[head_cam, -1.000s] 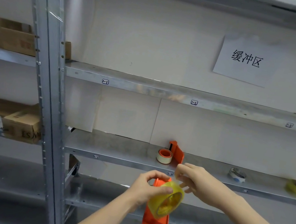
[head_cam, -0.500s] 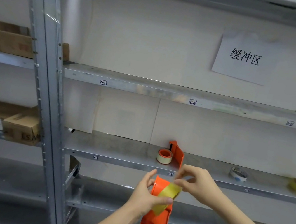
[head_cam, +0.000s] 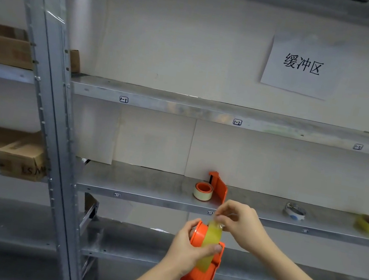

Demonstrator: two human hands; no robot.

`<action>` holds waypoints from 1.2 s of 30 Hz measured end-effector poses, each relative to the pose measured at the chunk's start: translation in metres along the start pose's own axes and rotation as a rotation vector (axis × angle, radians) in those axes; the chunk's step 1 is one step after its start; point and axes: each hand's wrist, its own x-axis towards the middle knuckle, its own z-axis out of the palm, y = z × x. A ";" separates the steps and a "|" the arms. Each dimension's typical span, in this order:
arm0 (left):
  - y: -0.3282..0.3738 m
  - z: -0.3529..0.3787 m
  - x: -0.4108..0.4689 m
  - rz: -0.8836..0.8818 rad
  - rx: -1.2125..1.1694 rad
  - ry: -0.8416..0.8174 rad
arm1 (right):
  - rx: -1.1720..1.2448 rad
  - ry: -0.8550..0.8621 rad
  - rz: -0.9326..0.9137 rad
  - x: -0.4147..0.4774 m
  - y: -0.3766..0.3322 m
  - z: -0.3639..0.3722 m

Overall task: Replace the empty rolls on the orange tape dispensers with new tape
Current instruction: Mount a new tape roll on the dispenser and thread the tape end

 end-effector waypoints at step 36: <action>-0.034 0.002 -0.006 -0.039 -0.199 -0.194 | 0.253 -0.062 0.193 -0.016 0.019 -0.007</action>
